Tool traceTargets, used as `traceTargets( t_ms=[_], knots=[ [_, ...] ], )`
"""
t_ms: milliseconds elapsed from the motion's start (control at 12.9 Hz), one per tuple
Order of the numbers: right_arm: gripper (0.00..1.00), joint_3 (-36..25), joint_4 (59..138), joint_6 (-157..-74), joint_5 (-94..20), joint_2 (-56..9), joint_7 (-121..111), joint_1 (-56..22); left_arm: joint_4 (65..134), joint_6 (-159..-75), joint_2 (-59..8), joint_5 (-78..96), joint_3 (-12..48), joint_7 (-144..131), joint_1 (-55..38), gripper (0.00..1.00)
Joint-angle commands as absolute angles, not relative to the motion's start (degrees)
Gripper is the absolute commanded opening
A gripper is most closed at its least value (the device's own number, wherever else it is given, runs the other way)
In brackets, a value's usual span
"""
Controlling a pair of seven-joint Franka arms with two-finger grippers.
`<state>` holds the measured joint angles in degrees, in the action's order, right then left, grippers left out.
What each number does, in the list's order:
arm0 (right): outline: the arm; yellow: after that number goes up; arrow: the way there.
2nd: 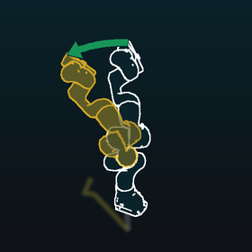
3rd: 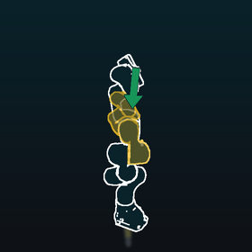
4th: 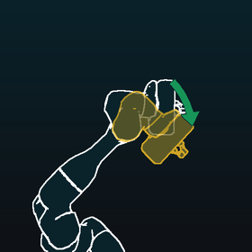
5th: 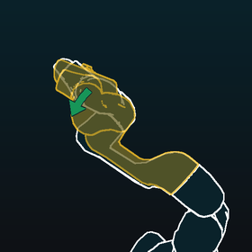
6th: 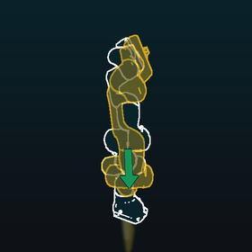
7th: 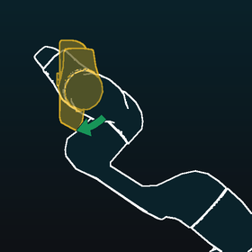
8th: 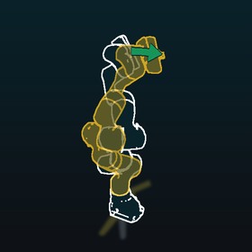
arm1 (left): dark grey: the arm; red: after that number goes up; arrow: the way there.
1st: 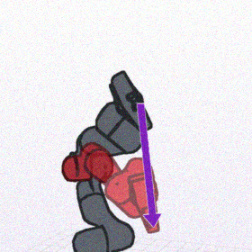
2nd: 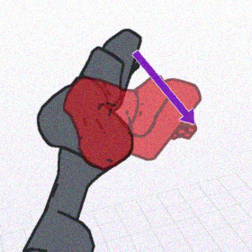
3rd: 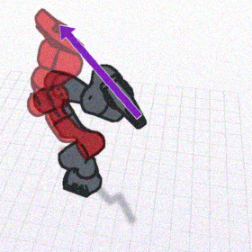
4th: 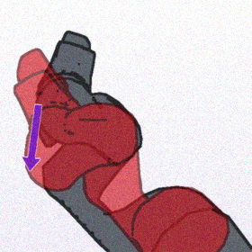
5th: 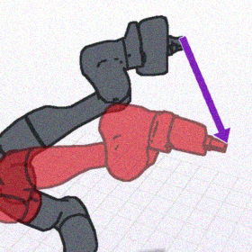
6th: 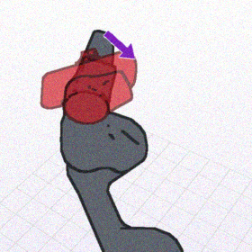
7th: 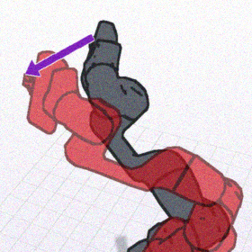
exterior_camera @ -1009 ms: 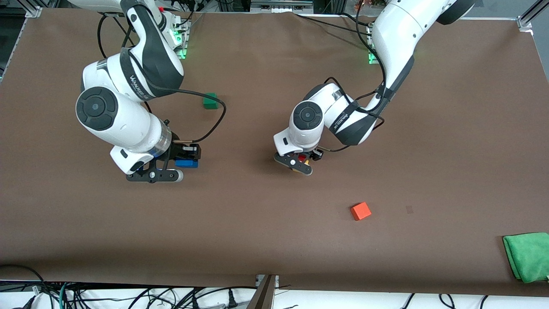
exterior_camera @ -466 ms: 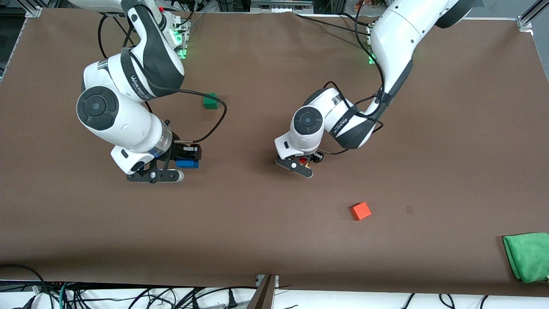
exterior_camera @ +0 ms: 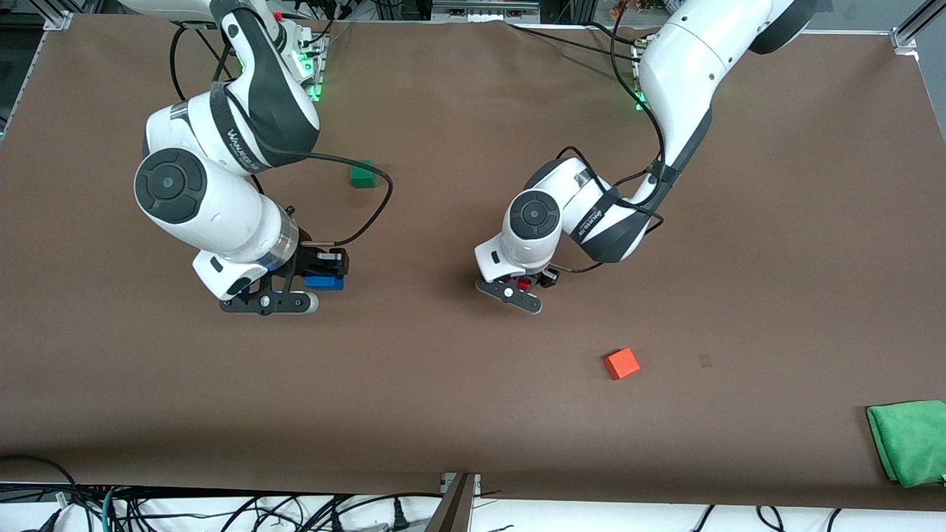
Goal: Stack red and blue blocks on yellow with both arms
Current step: 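Place the red cube on the yellow cube with the left gripper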
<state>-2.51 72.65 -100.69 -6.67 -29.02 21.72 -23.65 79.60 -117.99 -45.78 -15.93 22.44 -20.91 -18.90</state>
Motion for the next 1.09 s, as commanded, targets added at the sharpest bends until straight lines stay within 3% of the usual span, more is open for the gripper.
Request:
traceTargets(
  t_ms=[0,78,155,310,698,1009],
  knots=[
    [0.14,-2.37,71.10,-100.55,-6.42,-29.62,23.73,-23.82,77.43,-117.42,-46.93,-17.67,21.97,-21.18,-19.86,0.00],
    [0.14,-2.29,71.10,-100.55,-6.42,-29.62,23.82,-23.82,77.34,-117.42,-46.93,-17.49,21.97,-21.18,-19.78,0.14],
    [0.14,-2.29,71.10,-100.55,-6.42,-29.62,23.82,-23.82,77.08,-117.42,-46.85,-17.14,21.97,-21.36,-19.60,0.99],
    [0.14,-2.29,71.10,-100.55,-6.42,-29.62,23.82,-23.91,74.46,-115.59,-46.15,-16.53,22.15,-21.36,-18.90,1.00],
    [0.14,-2.29,70.76,-104.49,-6.42,-31.11,37.03,-30.30,62.68,-100.03,-43.17,-12.57,22.76,-21.01,-13.47,1.00],
    [0.15,-2.46,59.97,-107.31,-6.24,-40.23,54.81,-37.95,62.67,-99.15,-36.14,-12.22,22.50,-20.74,-5.12,1.00]
  ],
)
